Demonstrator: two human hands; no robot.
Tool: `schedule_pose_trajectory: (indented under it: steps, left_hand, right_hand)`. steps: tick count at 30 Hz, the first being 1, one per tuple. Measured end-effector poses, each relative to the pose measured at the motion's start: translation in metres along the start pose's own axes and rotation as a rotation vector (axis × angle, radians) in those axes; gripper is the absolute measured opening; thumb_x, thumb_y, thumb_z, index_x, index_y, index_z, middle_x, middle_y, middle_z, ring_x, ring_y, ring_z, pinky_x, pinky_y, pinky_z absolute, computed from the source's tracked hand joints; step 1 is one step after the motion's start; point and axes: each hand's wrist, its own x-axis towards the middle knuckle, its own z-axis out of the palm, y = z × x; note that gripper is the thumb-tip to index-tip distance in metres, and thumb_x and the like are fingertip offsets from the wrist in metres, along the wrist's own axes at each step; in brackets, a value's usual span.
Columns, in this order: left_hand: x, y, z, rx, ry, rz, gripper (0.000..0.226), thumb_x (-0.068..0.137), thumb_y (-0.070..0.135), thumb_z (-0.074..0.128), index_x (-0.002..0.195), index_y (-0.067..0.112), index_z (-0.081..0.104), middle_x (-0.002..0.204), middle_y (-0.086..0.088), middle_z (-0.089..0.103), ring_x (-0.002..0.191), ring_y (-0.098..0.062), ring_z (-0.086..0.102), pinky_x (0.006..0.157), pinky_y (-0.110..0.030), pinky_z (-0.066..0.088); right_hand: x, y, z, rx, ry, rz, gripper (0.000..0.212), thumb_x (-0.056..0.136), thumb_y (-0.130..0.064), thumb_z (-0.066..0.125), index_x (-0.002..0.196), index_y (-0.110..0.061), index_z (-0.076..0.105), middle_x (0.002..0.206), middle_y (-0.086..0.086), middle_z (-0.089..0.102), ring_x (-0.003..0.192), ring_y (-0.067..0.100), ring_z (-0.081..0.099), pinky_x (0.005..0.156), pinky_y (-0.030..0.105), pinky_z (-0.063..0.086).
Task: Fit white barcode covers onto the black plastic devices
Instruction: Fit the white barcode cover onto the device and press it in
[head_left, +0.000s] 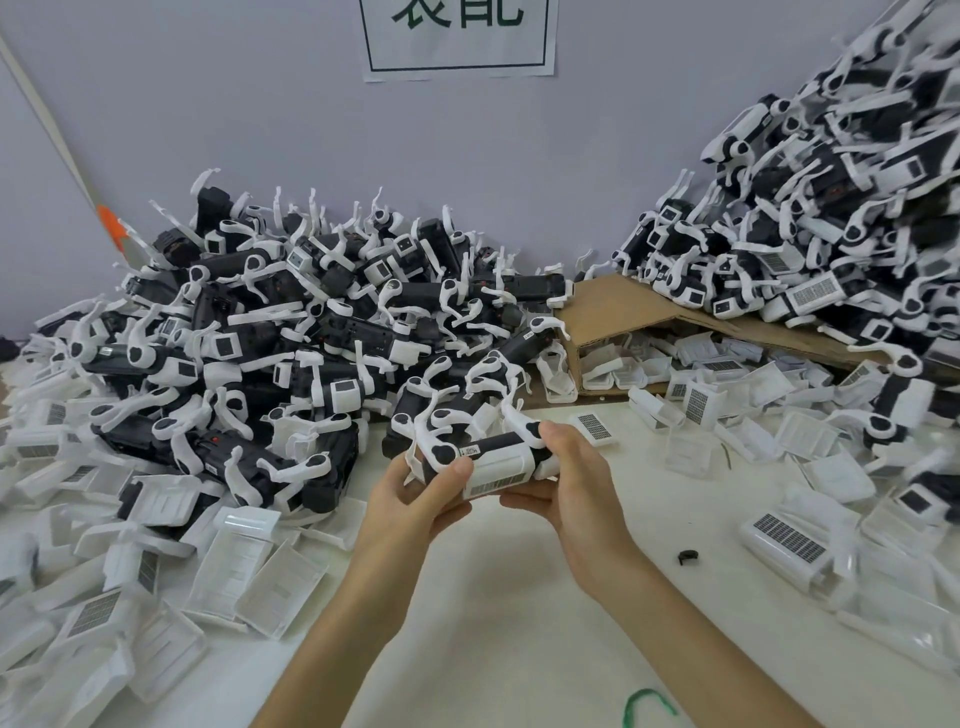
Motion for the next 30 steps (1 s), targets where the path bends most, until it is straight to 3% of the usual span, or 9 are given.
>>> schedule_pose_trajectory:
  steps: [5,7,9,12,16,20,25,28,30]
  left_hand:
    - [-0.001,0.0,-0.001,-0.106,-0.044,-0.094,0.062,0.076,0.033,0.077,0.131,0.01,0.057,0.122,-0.013,0.07,0.107,-0.024,0.07,0.088,-0.037,0.053]
    - [-0.001,-0.001,-0.001,-0.147,-0.02,-0.098,0.066,0.078,0.03,0.081,0.134,0.008,0.055,0.12,-0.013,0.07,0.101,-0.023,0.07,0.086,-0.035,0.053]
    - [0.0,0.001,-0.005,-0.207,0.012,-0.078,0.064,0.077,0.031,0.076,0.134,0.006,0.058,0.118,-0.014,0.07,0.098,-0.023,0.067,0.088,-0.036,0.052]
    - [0.002,0.005,-0.011,-0.256,-0.015,-0.083,0.061,0.079,0.03,0.072,0.133,0.004,0.059,0.13,-0.021,0.065,0.107,-0.028,0.063,0.1,-0.043,0.05]
    - [-0.001,0.004,-0.007,-0.205,-0.053,-0.128,0.058,0.085,0.039,0.072,0.133,0.009,0.06,0.124,-0.019,0.068,0.095,-0.025,0.066,0.091,-0.041,0.051]
    - [-0.001,0.005,-0.008,-0.231,-0.03,-0.164,0.064,0.082,0.033,0.073,0.133,-0.001,0.054,0.104,-0.015,0.065,0.074,-0.019,0.061,0.07,-0.032,0.048]
    - [0.0,0.007,-0.008,-0.361,-0.139,-0.127,0.053,0.081,0.03,0.073,0.126,0.004,0.061,0.107,-0.013,0.061,0.079,-0.017,0.054,0.073,-0.03,0.047]
    - [0.001,0.006,-0.01,-0.406,-0.202,-0.113,0.051,0.078,0.031,0.077,0.122,0.008,0.065,0.1,-0.003,0.064,0.072,-0.013,0.053,0.074,-0.027,0.055]
    - [0.001,0.003,-0.009,-0.392,-0.2,-0.123,0.043,0.08,0.028,0.076,0.118,0.009,0.068,0.101,-0.002,0.064,0.075,-0.014,0.054,0.077,-0.027,0.057]
  right_hand:
    - [-0.003,0.003,-0.001,-0.181,0.011,-0.223,0.025,0.079,-0.052,0.059,0.093,-0.033,0.064,0.085,0.0,0.073,0.078,0.017,0.071,0.061,0.026,0.057]
    - [-0.005,0.004,-0.004,-0.302,-0.122,-0.292,0.027,0.078,-0.058,0.062,0.1,-0.043,0.063,0.099,-0.01,0.071,0.089,0.009,0.069,0.071,0.028,0.056]
    - [-0.005,0.004,-0.009,-0.493,-0.233,-0.39,0.039,0.077,-0.053,0.071,0.114,-0.047,0.059,0.12,-0.016,0.061,0.113,0.004,0.06,0.091,0.026,0.051]
    - [-0.002,0.007,-0.014,-0.764,-0.205,-0.615,0.059,0.07,-0.039,0.087,0.122,-0.03,0.061,0.135,-0.011,0.047,0.131,0.003,0.045,0.105,0.015,0.038]
    - [-0.003,0.009,-0.012,-0.841,-0.137,-0.768,0.051,0.068,-0.035,0.087,0.112,-0.02,0.065,0.118,-0.018,0.055,0.111,0.003,0.053,0.093,0.013,0.041]
    - [-0.007,0.01,-0.009,-0.869,-0.125,-0.677,0.047,0.066,-0.045,0.084,0.107,-0.032,0.064,0.097,-0.025,0.051,0.093,0.004,0.052,0.085,0.023,0.045]
    - [-0.012,0.008,-0.005,-0.823,-0.033,-0.743,0.039,0.07,-0.047,0.078,0.098,-0.024,0.065,0.09,-0.026,0.053,0.092,-0.004,0.052,0.079,0.016,0.041]
    - [-0.013,0.001,-0.005,-0.518,-0.042,-0.54,0.03,0.076,-0.044,0.078,0.1,-0.029,0.067,0.092,-0.015,0.072,0.091,0.005,0.067,0.076,0.015,0.049]
    - [-0.013,0.001,-0.004,-0.443,-0.113,-0.446,0.023,0.083,-0.036,0.076,0.103,-0.03,0.067,0.095,-0.018,0.074,0.091,0.003,0.069,0.075,0.012,0.048]
